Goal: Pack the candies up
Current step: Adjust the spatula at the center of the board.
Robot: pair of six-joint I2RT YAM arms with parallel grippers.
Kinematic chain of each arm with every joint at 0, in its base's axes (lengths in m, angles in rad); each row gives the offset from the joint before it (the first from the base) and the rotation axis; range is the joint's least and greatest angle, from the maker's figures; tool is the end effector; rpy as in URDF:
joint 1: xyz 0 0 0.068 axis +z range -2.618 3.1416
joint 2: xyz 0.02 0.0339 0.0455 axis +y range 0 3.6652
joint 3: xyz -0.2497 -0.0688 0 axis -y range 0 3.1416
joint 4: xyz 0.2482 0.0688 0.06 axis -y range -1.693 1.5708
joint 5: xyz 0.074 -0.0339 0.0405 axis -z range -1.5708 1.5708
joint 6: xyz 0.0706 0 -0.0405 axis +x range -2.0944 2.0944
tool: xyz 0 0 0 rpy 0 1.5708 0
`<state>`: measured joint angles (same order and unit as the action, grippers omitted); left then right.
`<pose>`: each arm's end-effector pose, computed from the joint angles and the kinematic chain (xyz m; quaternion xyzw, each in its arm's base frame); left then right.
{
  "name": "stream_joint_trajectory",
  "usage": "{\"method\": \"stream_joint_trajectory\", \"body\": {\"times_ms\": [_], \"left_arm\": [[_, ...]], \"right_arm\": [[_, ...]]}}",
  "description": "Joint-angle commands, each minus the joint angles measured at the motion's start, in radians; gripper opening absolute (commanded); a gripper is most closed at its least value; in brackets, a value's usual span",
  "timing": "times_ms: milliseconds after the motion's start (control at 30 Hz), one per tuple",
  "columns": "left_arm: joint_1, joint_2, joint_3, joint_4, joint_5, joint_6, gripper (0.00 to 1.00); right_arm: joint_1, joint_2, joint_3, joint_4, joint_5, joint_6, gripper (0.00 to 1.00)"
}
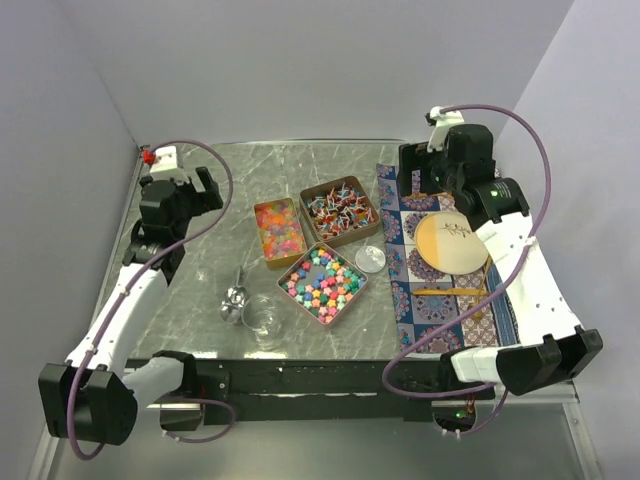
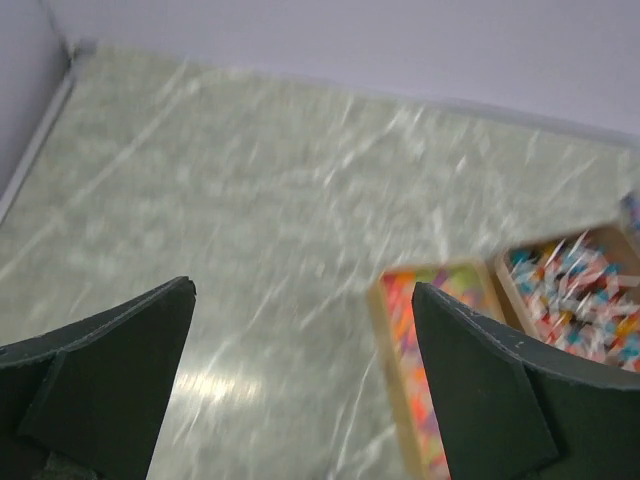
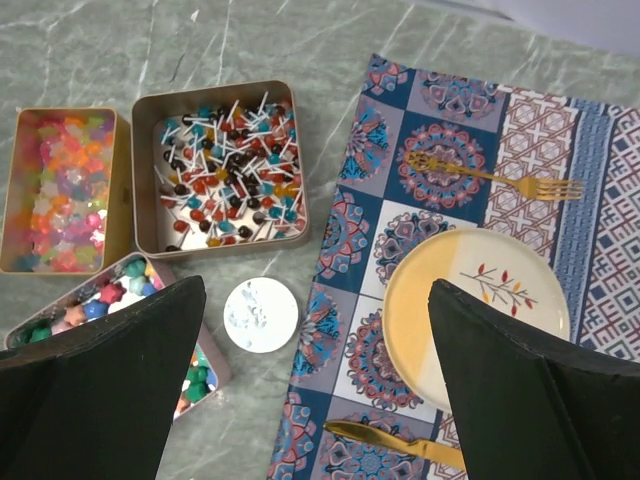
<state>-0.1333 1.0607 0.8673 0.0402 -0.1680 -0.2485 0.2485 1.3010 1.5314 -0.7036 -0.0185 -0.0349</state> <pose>0.2941 -0.0275 0.3207 -0.0981 0.7521 -0.0605 0.6489 0.3002 0.0775 0.4034 -0.1253 0.8439 0.0635 0.5178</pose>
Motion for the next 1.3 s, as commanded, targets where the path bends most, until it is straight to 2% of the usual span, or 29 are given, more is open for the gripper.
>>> {"method": "stream_joint_trajectory", "body": {"times_ms": [0, 33, 100, 133, 167, 233, 333, 400, 533, 600, 667, 733, 800, 900, 933, 1033, 1167, 1267], "left_arm": [[0.052, 0.019, 0.122, -0.355, 0.010, 0.014, 0.96], [0.084, 0.025, 0.146, -0.399, 0.109, 0.041, 0.96], [0.214, 0.047, 0.211, -0.521, 0.194, 0.116, 0.96], [0.257, 0.054, 0.228, -0.561, 0.302, 0.148, 0.96], [0.344, 0.062, 0.243, -0.600, 0.396, 0.246, 0.96], [0.433, 0.071, 0.266, -0.704, 0.526, 0.398, 0.96], [0.504, 0.039, 0.219, -0.780, 0.602, 0.546, 0.96], [0.517, -0.013, 0.132, -0.777, 0.608, 0.580, 0.97], [0.517, -0.036, 0.073, -0.822, 0.668, 0.607, 0.99], [0.517, -0.010, 0.085, -0.848, 0.754, 0.626, 0.99], [0.497, 0.066, 0.104, -0.975, 0.815, 0.782, 0.93], [0.457, 0.120, 0.105, -1.025, 0.793, 0.877, 0.88], [0.457, 0.191, 0.092, -1.054, 0.806, 0.906, 0.88], [0.425, 0.268, 0.072, -1.060, 0.861, 0.948, 0.72], [0.376, 0.275, 0.065, -1.033, 0.826, 0.902, 0.67], [0.330, 0.227, -0.005, -0.883, 0.734, 0.806, 0.71], [0.275, 0.173, -0.068, -0.839, 0.662, 0.784, 0.75], [0.207, 0.199, -0.086, -0.839, 0.596, 0.733, 0.73]], "right_arm": [[0.012, 0.012, 0.044, 0.009, -0.020, 0.032, 1.00], [0.014, 0.015, 0.047, 0.016, -0.035, 0.012, 1.00], [0.014, 0.023, 0.044, 0.021, -0.075, -0.041, 1.00], [0.014, 0.026, 0.045, 0.007, -0.113, -0.122, 1.00], [0.014, 0.040, 0.056, -0.029, -0.198, -0.155, 1.00], [0.012, 0.060, 0.076, -0.059, -0.310, -0.194, 1.00], [0.012, 0.095, 0.082, -0.089, -0.403, -0.218, 1.00], [0.015, 0.116, 0.081, -0.063, -0.471, -0.230, 1.00], [0.025, 0.190, 0.088, 0.039, -0.456, -0.188, 1.00], [0.025, 0.239, 0.134, 0.027, -0.463, -0.136, 1.00], [0.025, 0.270, 0.156, 0.042, -0.480, -0.109, 1.00], [0.026, 0.264, 0.138, 0.070, -0.506, -0.091, 1.00], [0.026, 0.259, 0.127, 0.076, -0.526, -0.083, 1.00], [0.031, 0.253, 0.092, 0.092, -0.522, -0.073, 1.00], [0.029, 0.256, 0.081, 0.093, -0.508, -0.071, 1.00], [0.029, 0.250, 0.065, 0.098, -0.503, -0.082, 1.00], [0.031, 0.251, 0.065, 0.110, -0.479, -0.082, 1.00], [0.031, 0.254, 0.065, 0.112, -0.471, -0.089, 1.00]]}}
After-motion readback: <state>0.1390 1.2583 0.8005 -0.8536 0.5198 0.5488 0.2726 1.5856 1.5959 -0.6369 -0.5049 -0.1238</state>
